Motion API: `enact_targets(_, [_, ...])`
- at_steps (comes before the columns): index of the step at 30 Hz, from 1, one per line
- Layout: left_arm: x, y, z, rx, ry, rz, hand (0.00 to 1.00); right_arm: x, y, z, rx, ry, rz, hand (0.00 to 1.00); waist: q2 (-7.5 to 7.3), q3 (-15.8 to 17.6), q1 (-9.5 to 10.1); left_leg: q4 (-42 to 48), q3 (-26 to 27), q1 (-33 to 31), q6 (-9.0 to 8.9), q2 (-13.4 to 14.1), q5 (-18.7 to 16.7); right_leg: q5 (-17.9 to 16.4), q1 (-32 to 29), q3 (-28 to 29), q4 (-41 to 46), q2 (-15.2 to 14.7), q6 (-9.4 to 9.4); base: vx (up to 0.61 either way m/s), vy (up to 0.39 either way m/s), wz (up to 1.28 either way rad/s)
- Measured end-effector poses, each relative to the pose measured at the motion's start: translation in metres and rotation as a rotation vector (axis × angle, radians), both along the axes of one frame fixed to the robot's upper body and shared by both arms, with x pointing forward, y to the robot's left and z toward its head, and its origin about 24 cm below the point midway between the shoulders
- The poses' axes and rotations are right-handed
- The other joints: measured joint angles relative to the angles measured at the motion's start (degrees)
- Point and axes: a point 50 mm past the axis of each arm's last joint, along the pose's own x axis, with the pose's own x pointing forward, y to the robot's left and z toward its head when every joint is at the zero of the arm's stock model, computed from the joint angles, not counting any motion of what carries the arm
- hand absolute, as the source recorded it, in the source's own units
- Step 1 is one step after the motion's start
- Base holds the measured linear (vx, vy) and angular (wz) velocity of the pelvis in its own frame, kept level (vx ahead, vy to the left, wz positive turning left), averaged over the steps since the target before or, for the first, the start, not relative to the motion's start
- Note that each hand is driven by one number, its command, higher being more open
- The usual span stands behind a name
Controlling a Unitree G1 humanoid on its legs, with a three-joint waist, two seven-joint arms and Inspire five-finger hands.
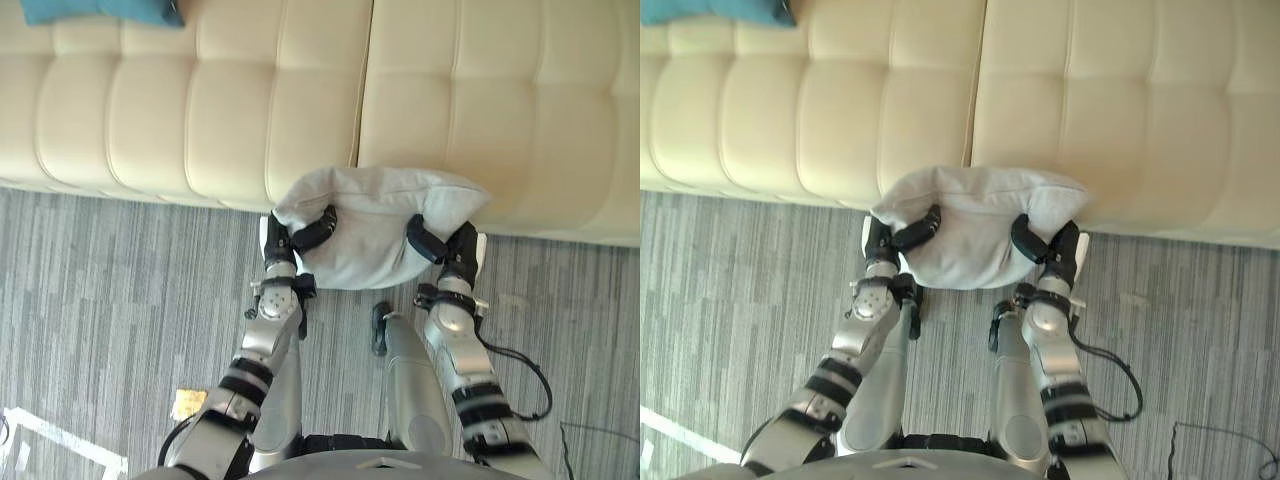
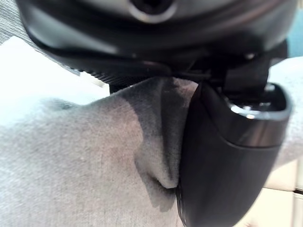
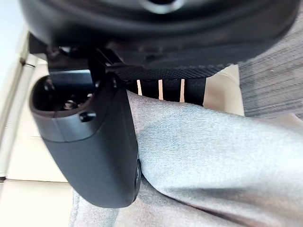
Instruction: Pick up cushions and gather them together orderly.
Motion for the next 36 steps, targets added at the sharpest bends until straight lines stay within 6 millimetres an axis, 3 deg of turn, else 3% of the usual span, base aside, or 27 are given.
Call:
enact_targets(2, [-0.012, -0.001, -0.01, 0.006, 0.033, -0.017, 0.0, -0.014, -0.003, -0.008, -0.025, 0.034, -0.002, 0.0, -0.09, -2.43, 0.01, -2.39, 0.16, 2.63, -0.12, 0.09, 0.49, 0.02, 2.42, -0.17, -1.96, 0.05, -0.04, 0.18, -0.047, 0.0])
enact_targets(4, [-0.034, -0.003, -0.025, 0.003, 0.086, -0.047, 0.0, -0.038, -0.009, -0.019, -0.049, 0.088, -0.007, 0.0, -0.09, -7.75, -0.65, -6.67, 0.44, 6.42, -0.48, 0.3, 0.81, 0.29, 5.97, -0.76, -5.75, 0.29, -0.5, 0.18, -0.034, -0.01])
enact_targets(9, [-0.055, -0.005, -0.038, 0.004, 0.139, -0.089, 0.0, -0.062, -0.014, -0.028, -0.058, 0.139, -0.02, 0.0, -0.44, -12.1, -1.14, -7.93, 0.65, 12.1, -0.6, 0.81, 0.85, 0.36, 12.98, -0.82, -9.84, 0.71, -0.58, 0.14, -0.041, -0.07])
enact_targets(12, [-0.064, -0.001, -0.039, -0.003, 0.146, -0.086, 0.0, -0.068, -0.014, -0.027, -0.091, 0.141, -0.001, 0.0, -0.39, -12.16, -0.99, 2.03, -0.26, 10.68, -0.29, 1.81, 0.21, 0.3, 17.16, -1.0, -11.25, 1.73, -0.69, 0.08, -0.058, -0.12])
enact_targets(14, [-0.073, 0.001, -0.041, -0.013, 0.163, -0.074, 0.0, -0.072, -0.012, -0.024, -0.115, 0.138, 0.021, 0.0, 0.41, -12.98, -0.39, 12.87, -0.78, 8.08, -0.29, 3.42, 0.23, -0.87, 19.91, -0.76, -11.69, 3.04, -2.65, 0.04, -0.055, -0.28])
enact_targets(17, [-0.079, 0.003, -0.046, -0.014, 0.185, -0.066, 0.0, -0.072, -0.011, -0.022, -0.138, 0.13, 0.036, 0.0, 1.19, -14.87, -0.22, 19.31, -1.5, 5.49, -0.61, 4.71, 1.42, -2.14, 20.59, 0.54, -11.6, 4.62, -4.82, 0.05, -0.012, -0.21])
enact_targets(18, [-0.081, 0.002, -0.047, -0.016, 0.193, -0.068, 0.0, -0.071, -0.011, -0.021, -0.146, 0.126, 0.035, 0.0, 0.9, -15.35, 0.26, 19.85, -2.2, 4.07, -1.38, 3.6, -2.93, -2.27, 20.89, 1.58, -11.88, 4.74, -5.11, 0.15, 0.041, -0.43])
enact_targets(19, [-0.082, 0.001, -0.048, -0.02, 0.196, -0.072, 0.0, -0.066, -0.011, -0.018, -0.154, 0.109, 0.035, 0.0, 1.19, -15.67, 0.66, 15.31, -2.68, 3.95, -1.13, 0.29, -7.64, -2.3, 21.54, 3.32, -13.1, 4.45, -5.18, 0.18, 0.073, -0.4])
enact_targets(20, [-0.082, 0.001, -0.048, -0.019, 0.197, -0.072, 0.0, -0.065, -0.011, -0.018, -0.156, 0.108, 0.035, 0.0, 1.27, -15.78, 0.68, 13.65, -2.95, 3.79, -1.09, -0.53, -8.17, -2.3, 21.84, 3.55, -13.56, 4.33, -5.18, 0.19, 0.13, -0.43])
enact_targets(21, [-0.082, 0.001, -0.048, -0.018, 0.197, -0.075, 0.0, -0.06, -0.012, -0.019, -0.168, 0.108, 0.039, 0.0, 1.38, -15.99, 0.76, 8.63, -3.74, 3.27, -0.87, -3.13, -8.07, -2.33, 22.72, 4.25, -14.76, 3.97, -5.12, 0.24, 0.175, -0.41])
enact_targets(22, [-0.082, 0.002, -0.048, -0.009, 0.198, -0.078, 0.0, -0.055, -0.012, -0.02, -0.178, 0.111, 0.046, 0.0, 2.08, -16.48, 1.14, 1.57, -4.45, 3.9, -0.9, -4.61, -6.03, -2.73, 23.46, 5.45, -15.41, 4.04, -4.19, 0.26, 0.188, -0.68])
enact_targets(23, [-0.083, 0.005, -0.05, 0.007, 0.204, -0.079, 0.0, -0.052, -0.011, -0.024, -0.183, 0.123, 0.057, 0.0, 1.88, -16.66, 1.95, -0.08, -4.52, 5.4, 1.99, -5.03, -0.93, -3.29, 24.01, 7.14, -15.31, 4.09, -3.37, 0.29, 0.155, -0.75])
enact_targets(24, [-0.086, 0.012, -0.055, 0.046, 0.23, -0.081, 0.0, -0.051, -0.004, -0.034, -0.169, 0.171, 0.074, 0.0, -0.4, -18.24, 1.94, 0.33, -2.59, 6.19, 3.61, -6.02, -2.14, -3.31, 24.55, 8.81, -16.19, 2.77, -2.66, 0.26, 0.087, -0.53])
enact_targets(27, [-0.087, 0.015, -0.056, 0.061, 0.236, -0.075, 0.0, -0.052, -0.002, -0.036, -0.171, 0.191, 0.087, 0.0, -1.18, -19.01, 2.53, 3.41, 0.69, 6.84, 5.77, -6.69, -3.9, -2.08, 25.24, 10.48, -15.22, 0.72, -0.49, 0.38, 0.127, -0.41])
enact_targets(28, [-0.089, 0.017, -0.057, 0.063, 0.244, -0.067, 0.0, -0.051, -0.001, -0.037, -0.19, 0.195, 0.105, 0.0, -1.17, -19.02, 2.64, 1.95, 2.01, 9.66, 6.57, -7.13, -4.38, -0.74, 24.01, 9.91, -9.86, 0.08, 2.15, 0.28, 0.094, -0.44])
enact_targets(29, [-0.089, 0.017, -0.058, 0.064, 0.245, -0.066, 0.0, -0.051, 0.0, -0.037, -0.191, 0.197, 0.107, 0.0, -1.17, -19.02, 2.64, 1.41, 2.34, 10.53, 6.68, -7.17, -4.45, -0.32, 23.38, 9.73, -7.85, 0.0, 2.93, 0.27, 0.09, -0.48])
enact_targets(30, [-0.091, 0.018, -0.059, 0.073, 0.249, -0.065, 0.0, -0.052, 0.0, -0.04, -0.197, 0.21, 0.113, 0.0, -1.2, -19.0, 2.66, -1.36, 2.62, 14.3, 7.35, -7.23, -4.9, 2.51, 20.17, 8.46, 1.38, -0.06, 6.37, 0.32, 0.076, -0.23])
enact_targets(31, [-0.091, 0.02, -0.059, 0.081, 0.254, -0.067, 0.0, -0.054, 0.0, -0.046, -0.2, 0.237, 0.116, 0.0, -1.37, -18.98, 2.01, -5.06, 2.09, 18.94, 7.63, -7.09, -5.16, 4.78, 16.78, 5.95, 10.94, -0.68, 4.24, 0.24, 0.038, -0.17])
enact_targets(32, [-0.091, 0.02, -0.06, 0.083, 0.257, -0.067, 0.0, -0.054, 0.0, -0.048, -0.203, 0.245, 0.117, 0.0, -1.41, -19.03, 1.82, -5.66, 1.95, 20.06, 7.63, -7.02, -5.16, 4.09, 15.94, 5.09, 12.67, -0.8, 3.05, 0.22, 0.017, -0.04])
enact_targets(33, [-0.091, 0.02, -0.06, 0.088, 0.257, -0.068, 0.0, -0.055, -0.001, -0.051, -0.208, 0.259, 0.122, 0.0, -1.3, -19.17, 1.49, -7.01, 1.77, 22.32, 7.63, -6.35, -5.16, 2.32, 13.74, 3.23, 14.9, -0.8, 0.48, 0.15, -0.047, 0.07])
enact_targets(34, [-0.09, 0.021, -0.059, 0.11, 0.249, -0.074, 0.0, -0.055, -0.001, -0.051, -0.216, 0.263, 0.128, 0.0, -1.07, -19.4, 0.69, -8.55, 0.5, 23.73, 7.61, -5.48, -5.15, 0.98, 10.91, 1.07, 13.18, -0.6, -1.51, 0.14, -0.072, 0.2])
enact_targets(36, [-0.089, 0.022, -0.058, 0.129, 0.242, -0.078, 0.0, -0.054, -0.001, -0.051, -0.234, 0.263, 0.135, 0.0, -1.1, -19.41, -0.4, -8.82, -0.77, 23.85, 7.49, -4.63, -5.09, 0.63, 8.99, 0.7, 6.75, -0.04, -1.95, 0.11, -0.126, 0.39])
